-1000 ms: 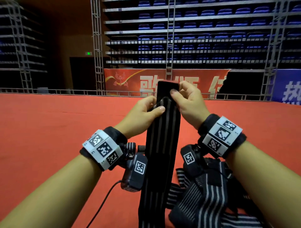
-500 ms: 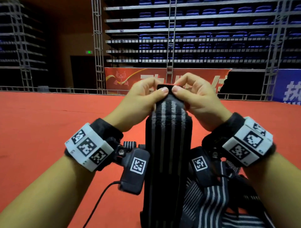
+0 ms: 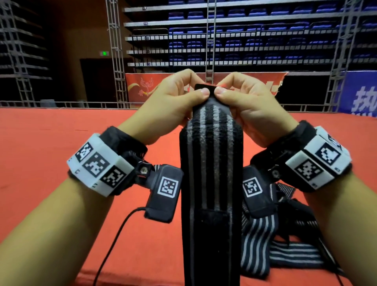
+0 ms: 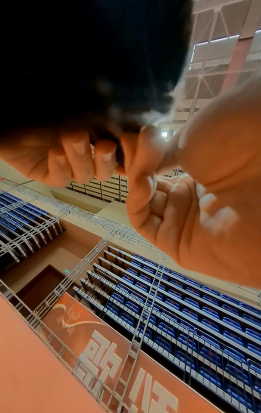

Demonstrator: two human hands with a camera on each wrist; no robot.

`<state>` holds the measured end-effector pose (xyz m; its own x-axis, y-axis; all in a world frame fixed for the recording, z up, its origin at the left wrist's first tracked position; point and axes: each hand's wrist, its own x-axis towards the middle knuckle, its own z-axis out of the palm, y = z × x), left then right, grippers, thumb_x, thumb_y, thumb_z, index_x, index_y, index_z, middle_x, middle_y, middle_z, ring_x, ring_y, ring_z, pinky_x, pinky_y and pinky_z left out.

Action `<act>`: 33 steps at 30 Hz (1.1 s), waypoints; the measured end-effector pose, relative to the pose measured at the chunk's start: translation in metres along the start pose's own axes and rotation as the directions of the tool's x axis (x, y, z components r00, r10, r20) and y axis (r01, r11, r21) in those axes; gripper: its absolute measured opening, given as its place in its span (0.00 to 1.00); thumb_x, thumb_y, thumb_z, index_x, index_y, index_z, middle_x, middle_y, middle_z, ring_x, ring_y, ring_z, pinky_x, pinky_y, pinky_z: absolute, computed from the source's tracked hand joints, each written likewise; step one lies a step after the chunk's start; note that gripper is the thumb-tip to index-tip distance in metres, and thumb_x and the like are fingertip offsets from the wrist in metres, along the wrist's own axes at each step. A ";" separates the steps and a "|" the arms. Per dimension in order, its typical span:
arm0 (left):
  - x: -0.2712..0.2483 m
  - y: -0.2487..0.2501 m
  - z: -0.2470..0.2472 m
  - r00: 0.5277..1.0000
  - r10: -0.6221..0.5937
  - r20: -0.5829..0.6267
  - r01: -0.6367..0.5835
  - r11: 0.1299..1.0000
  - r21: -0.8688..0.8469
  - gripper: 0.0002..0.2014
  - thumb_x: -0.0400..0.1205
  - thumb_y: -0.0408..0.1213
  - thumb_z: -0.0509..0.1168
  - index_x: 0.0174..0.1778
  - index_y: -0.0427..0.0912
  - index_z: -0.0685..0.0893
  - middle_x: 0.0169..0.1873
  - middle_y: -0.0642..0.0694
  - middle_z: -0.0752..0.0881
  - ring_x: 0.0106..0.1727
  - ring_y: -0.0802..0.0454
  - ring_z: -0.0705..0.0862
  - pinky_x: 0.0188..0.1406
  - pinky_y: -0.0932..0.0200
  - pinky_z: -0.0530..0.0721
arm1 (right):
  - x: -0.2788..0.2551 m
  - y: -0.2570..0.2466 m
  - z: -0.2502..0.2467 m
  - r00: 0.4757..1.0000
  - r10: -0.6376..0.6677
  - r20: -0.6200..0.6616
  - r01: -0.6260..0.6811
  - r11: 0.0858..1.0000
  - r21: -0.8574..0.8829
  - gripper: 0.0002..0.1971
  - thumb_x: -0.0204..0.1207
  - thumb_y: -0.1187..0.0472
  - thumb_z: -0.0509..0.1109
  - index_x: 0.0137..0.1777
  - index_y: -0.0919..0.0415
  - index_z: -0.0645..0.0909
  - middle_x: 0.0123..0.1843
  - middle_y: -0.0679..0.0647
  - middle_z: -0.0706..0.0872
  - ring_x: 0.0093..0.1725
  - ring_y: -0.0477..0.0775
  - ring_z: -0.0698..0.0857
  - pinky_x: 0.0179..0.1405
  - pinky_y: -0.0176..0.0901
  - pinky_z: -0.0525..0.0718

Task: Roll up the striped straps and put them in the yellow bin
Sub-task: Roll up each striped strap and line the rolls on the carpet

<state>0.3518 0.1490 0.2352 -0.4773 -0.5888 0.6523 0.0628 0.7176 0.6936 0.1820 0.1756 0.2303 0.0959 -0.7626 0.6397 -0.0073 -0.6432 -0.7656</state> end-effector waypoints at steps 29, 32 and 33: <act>0.006 -0.138 0.024 0.987 -0.148 -0.059 0.155 0.980 0.123 0.08 0.86 0.26 0.59 0.47 0.43 0.72 0.28 0.29 0.80 0.26 0.49 0.75 0.25 0.58 0.71 | 0.009 0.127 -0.020 0.999 0.015 -0.036 -0.026 0.942 -0.335 0.06 0.80 0.67 0.62 0.42 0.58 0.72 0.28 0.63 0.75 0.27 0.53 0.71 0.25 0.44 0.69; 0.004 -0.147 0.027 0.990 -0.131 -0.059 0.138 0.981 0.135 0.05 0.86 0.25 0.59 0.48 0.39 0.72 0.31 0.22 0.80 0.26 0.49 0.74 0.24 0.56 0.69 | 0.010 0.138 -0.024 0.997 0.055 -0.045 -0.066 0.956 -0.285 0.11 0.84 0.68 0.62 0.40 0.59 0.71 0.25 0.53 0.75 0.23 0.49 0.72 0.21 0.39 0.71; 0.003 -0.150 0.028 0.990 -0.132 -0.059 0.139 0.981 0.135 0.05 0.86 0.25 0.59 0.48 0.38 0.73 0.29 0.24 0.79 0.25 0.50 0.73 0.23 0.58 0.68 | 0.010 0.141 -0.026 0.997 0.067 -0.038 -0.075 0.953 -0.293 0.11 0.83 0.70 0.63 0.40 0.60 0.71 0.25 0.51 0.76 0.22 0.46 0.73 0.21 0.37 0.72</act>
<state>0.3161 0.0502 0.1248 -0.4289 -0.6992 0.5720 -0.1226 0.6724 0.7300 0.1562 0.0752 0.1303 0.0576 -0.8058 0.5894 -0.3059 -0.5763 -0.7579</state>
